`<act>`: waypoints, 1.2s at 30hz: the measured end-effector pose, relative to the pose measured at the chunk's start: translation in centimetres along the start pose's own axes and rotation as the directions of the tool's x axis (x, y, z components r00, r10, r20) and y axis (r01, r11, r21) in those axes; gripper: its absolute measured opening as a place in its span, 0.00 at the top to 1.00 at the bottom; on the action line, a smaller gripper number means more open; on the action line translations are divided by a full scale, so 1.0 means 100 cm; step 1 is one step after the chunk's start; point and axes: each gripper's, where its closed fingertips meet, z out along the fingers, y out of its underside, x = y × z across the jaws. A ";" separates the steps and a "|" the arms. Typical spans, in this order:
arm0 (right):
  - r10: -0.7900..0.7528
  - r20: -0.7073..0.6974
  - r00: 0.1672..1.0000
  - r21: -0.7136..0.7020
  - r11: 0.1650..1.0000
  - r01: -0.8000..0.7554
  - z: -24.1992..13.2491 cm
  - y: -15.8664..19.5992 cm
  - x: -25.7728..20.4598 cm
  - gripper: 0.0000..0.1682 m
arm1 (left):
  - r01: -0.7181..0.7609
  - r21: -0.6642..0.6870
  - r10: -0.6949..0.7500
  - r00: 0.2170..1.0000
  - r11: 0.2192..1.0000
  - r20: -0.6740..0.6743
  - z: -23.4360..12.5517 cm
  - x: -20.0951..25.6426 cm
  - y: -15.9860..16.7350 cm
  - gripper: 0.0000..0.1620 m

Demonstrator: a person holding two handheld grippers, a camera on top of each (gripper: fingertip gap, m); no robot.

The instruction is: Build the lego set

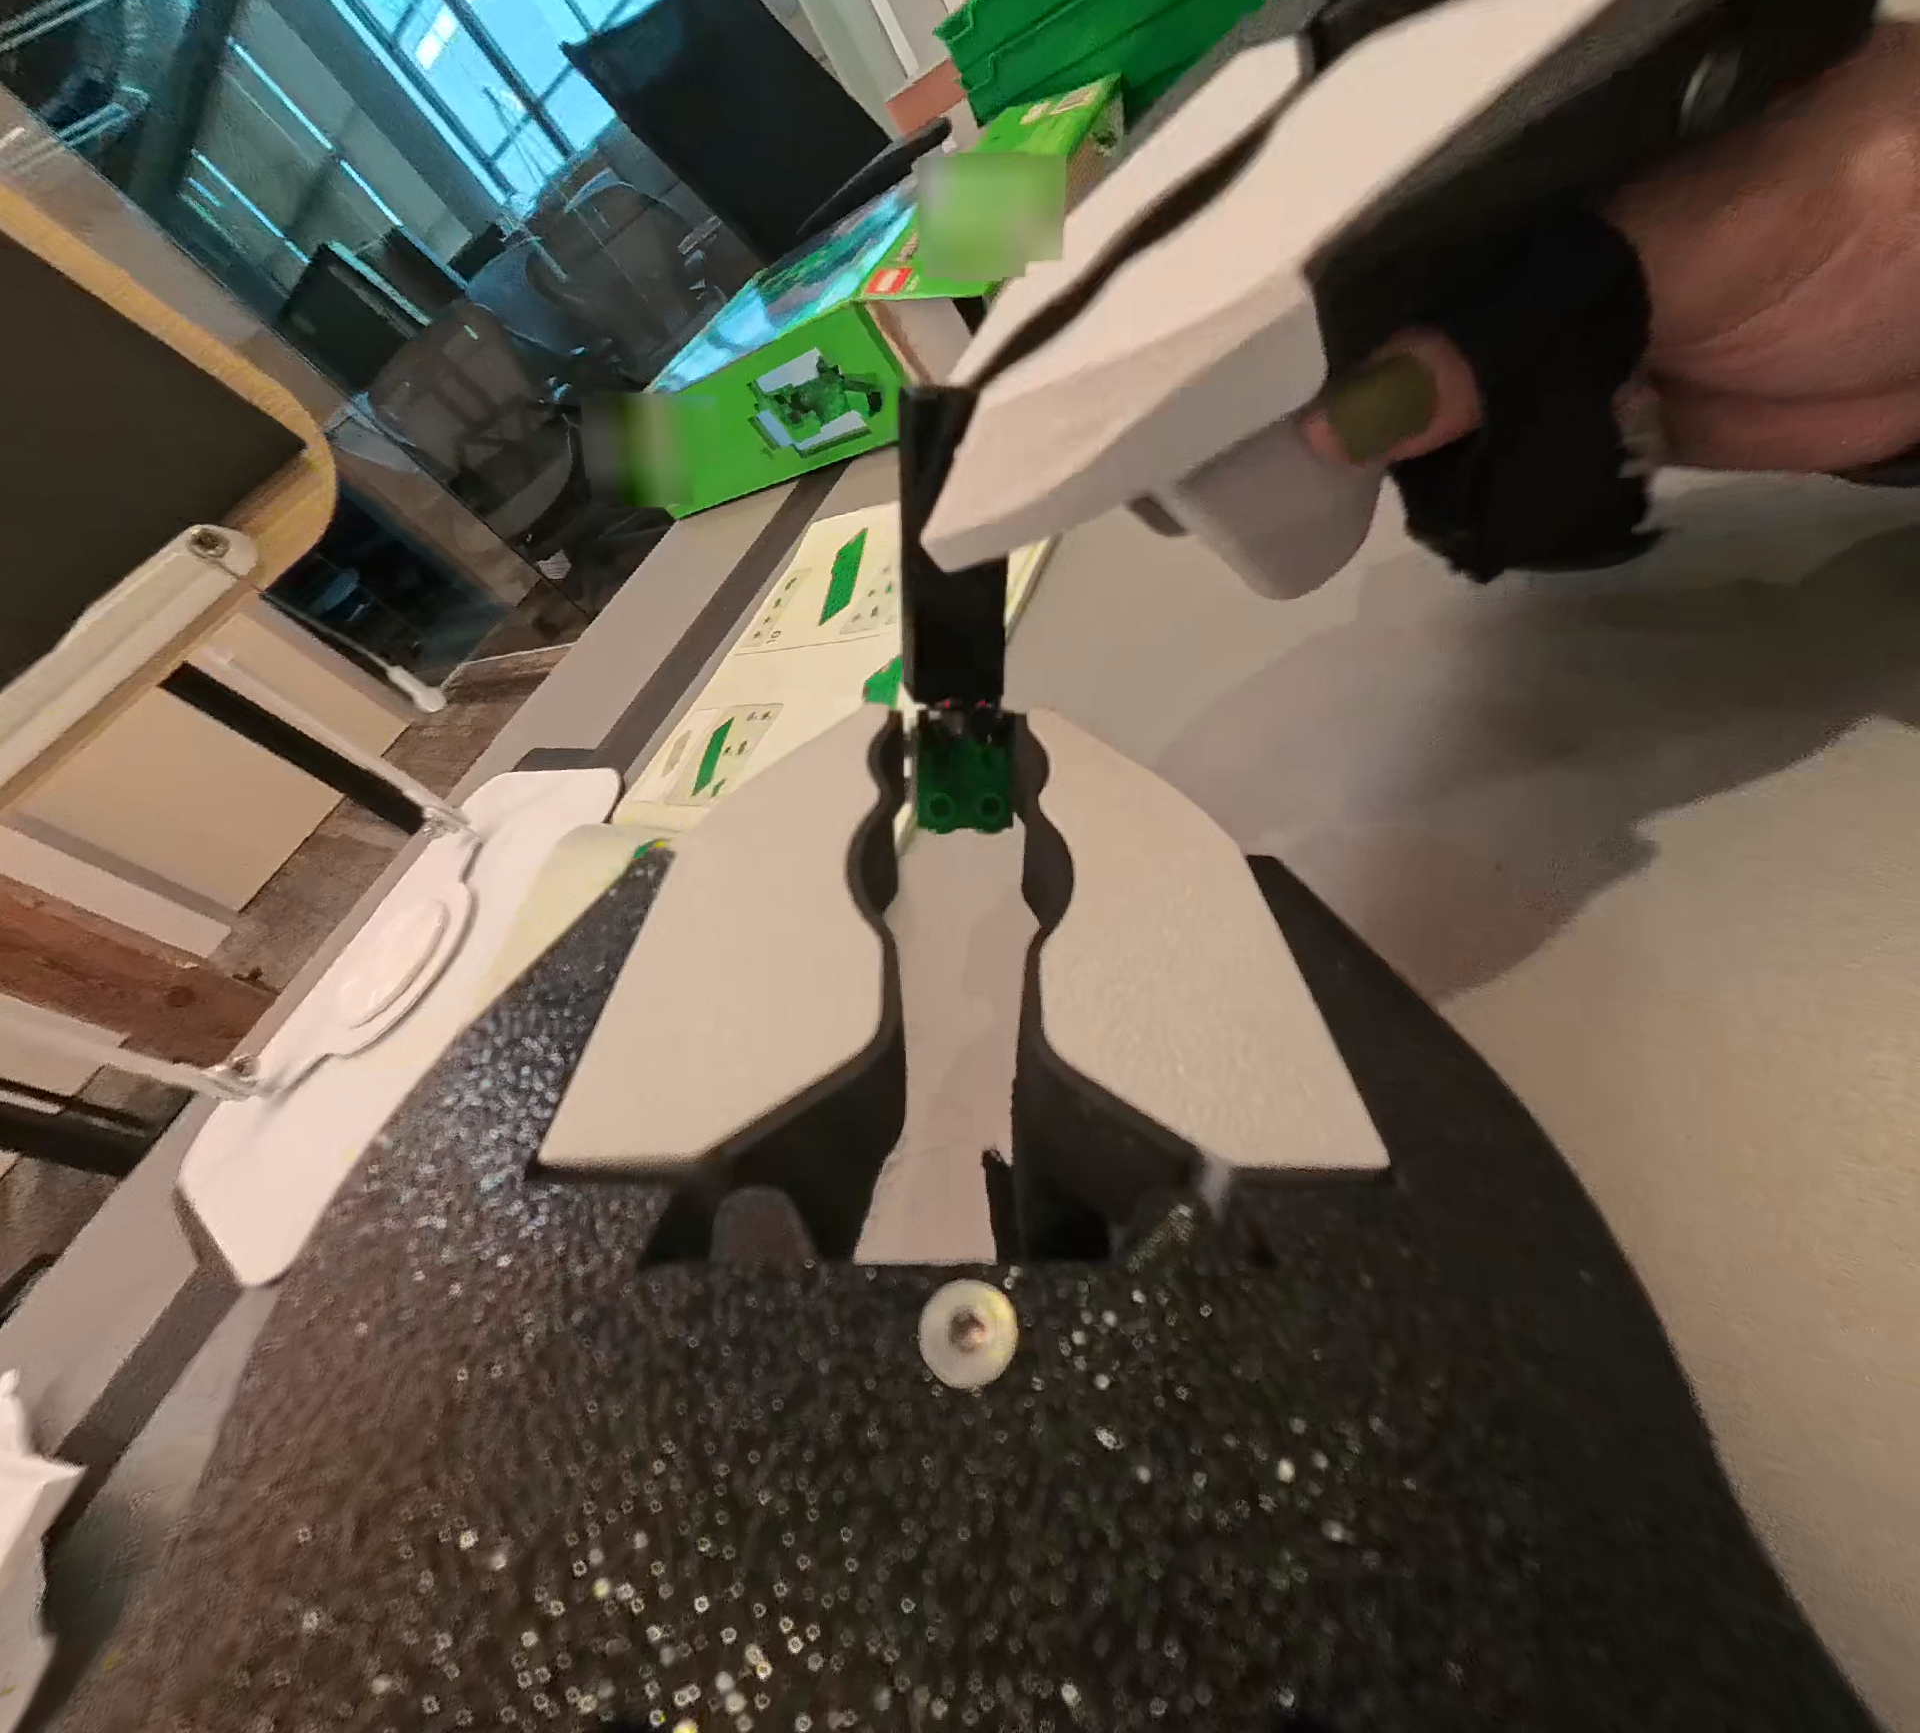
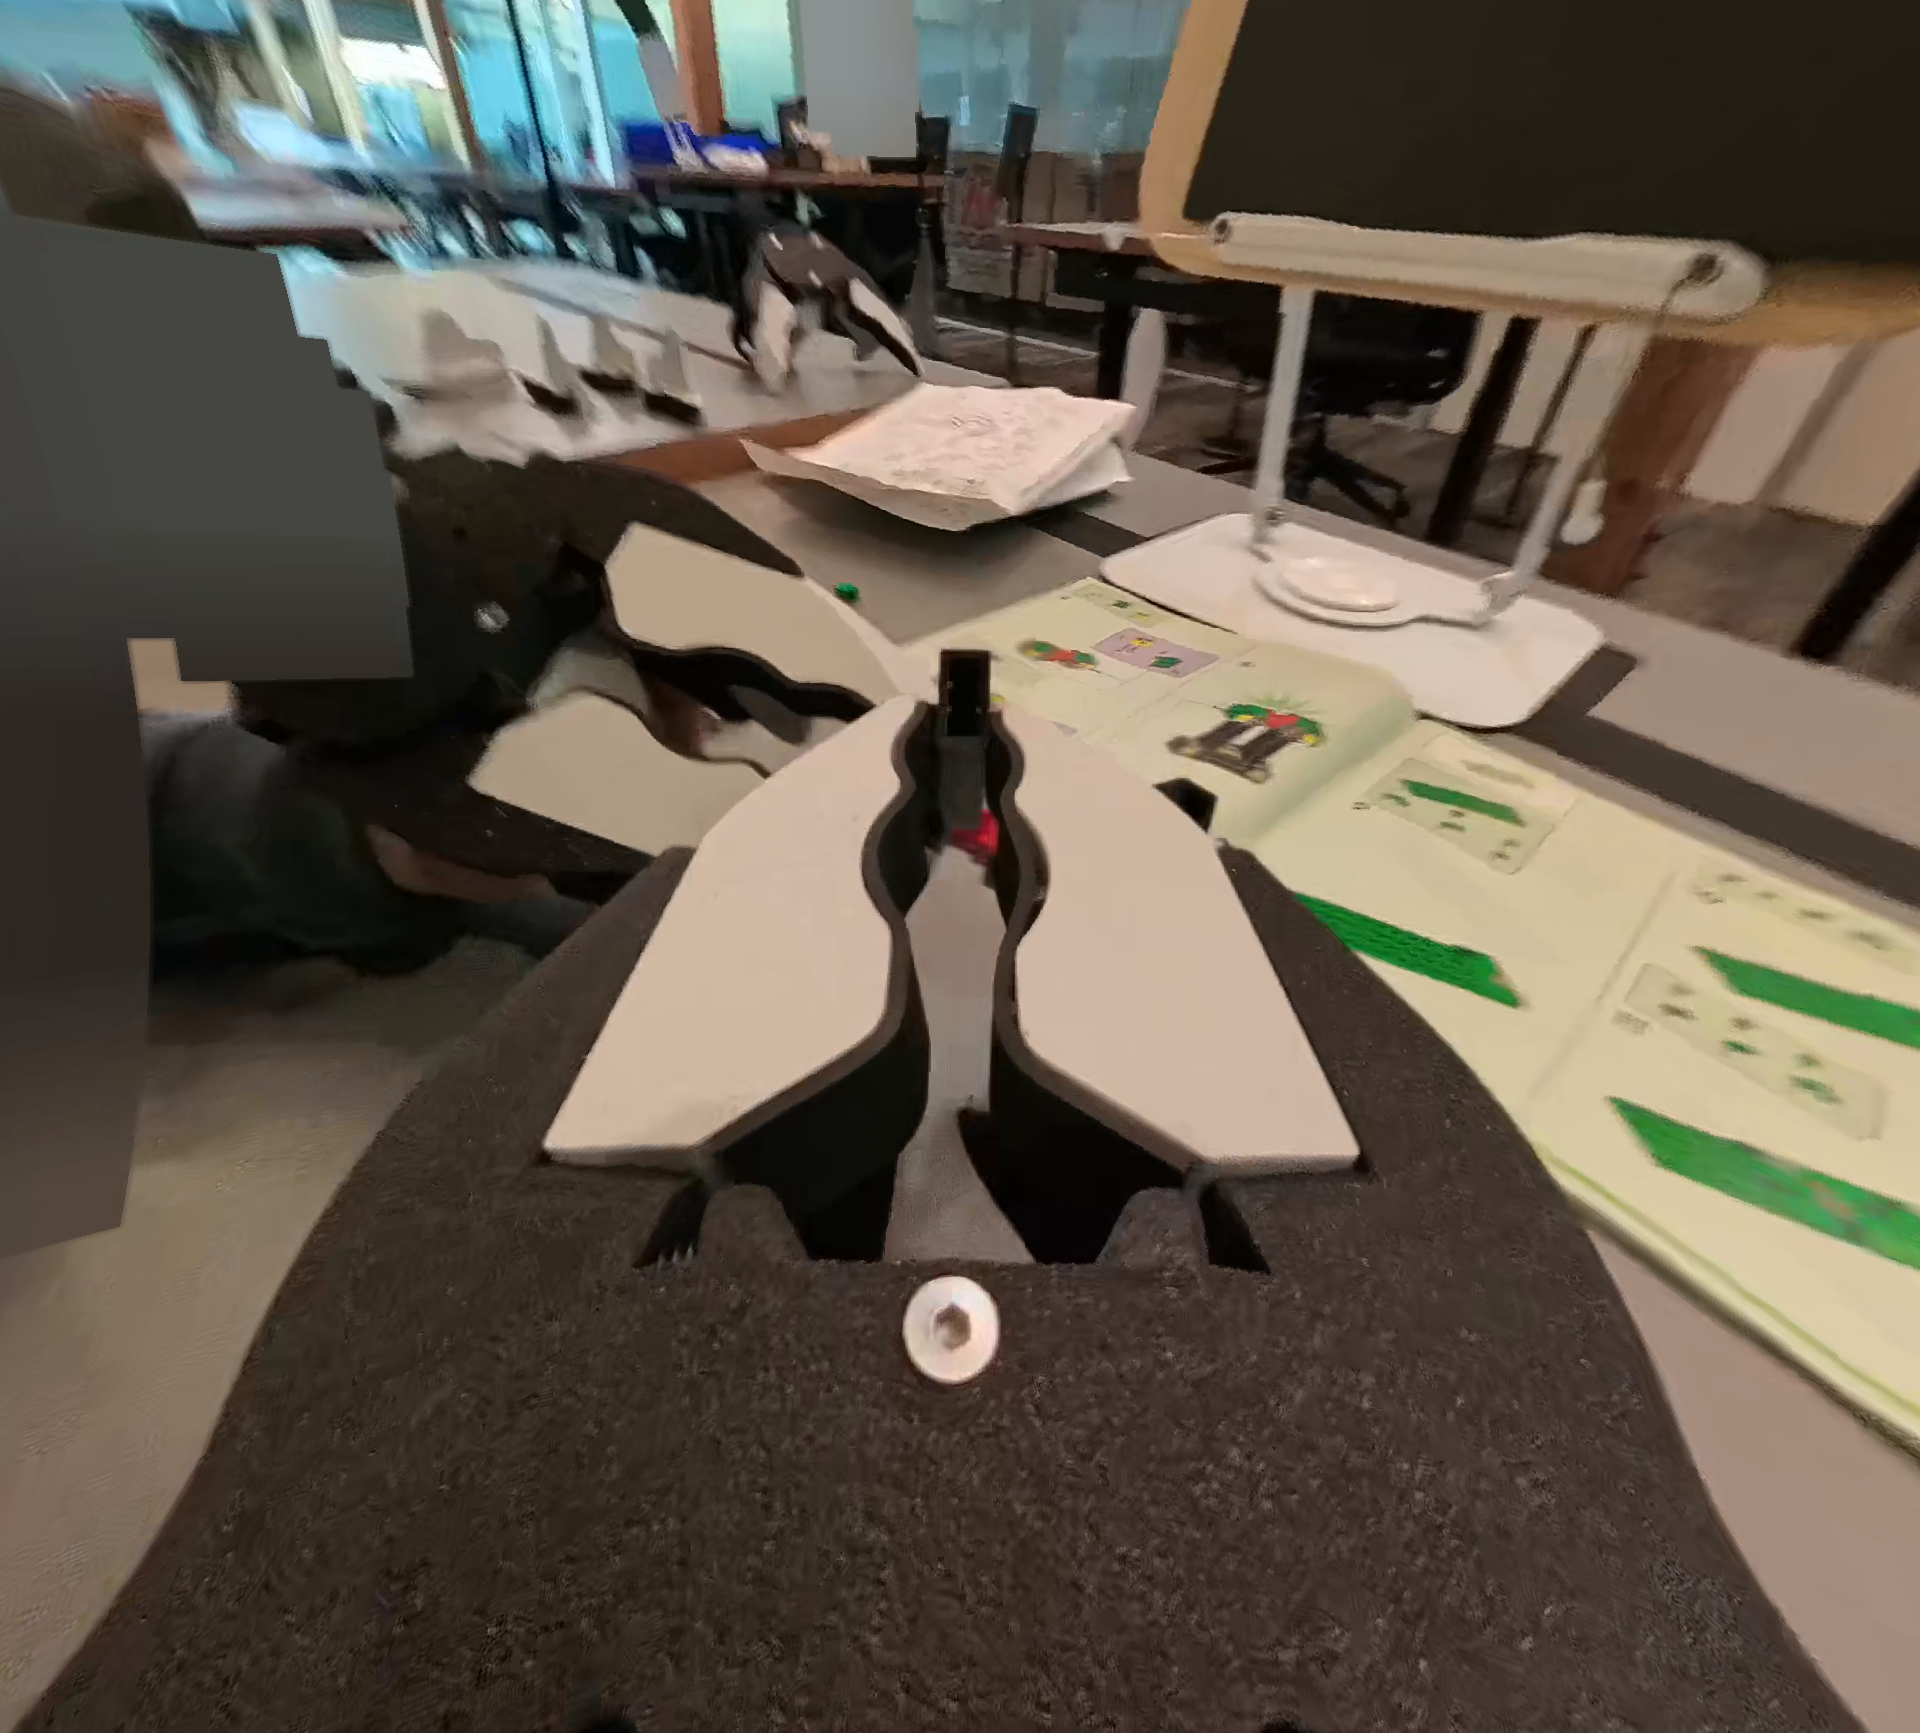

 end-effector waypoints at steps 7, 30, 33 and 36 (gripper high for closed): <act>0.058 0.011 0.998 0.017 0.998 -0.058 -0.004 -0.002 0.005 0.95 | 0.026 0.020 -0.026 1.000 0.999 -0.006 0.000 0.000 0.000 0.88; -0.654 0.239 0.718 -0.604 0.479 0.637 -0.041 0.076 0.026 0.95 | 0.146 0.517 -0.089 0.987 0.844 -0.134 -0.046 -0.003 -0.057 0.88; -0.761 0.271 0.589 -0.568 0.368 0.736 -0.040 0.078 0.027 0.95 | 0.190 0.546 -0.109 0.978 0.816 -0.176 -0.051 -0.002 -0.060 0.88; -0.828 0.302 0.474 -0.537 0.263 0.802 -0.038 0.080 0.025 0.95 | 0.255 0.570 -0.147 0.962 0.781 -0.229 -0.055 -0.004 -0.063 0.88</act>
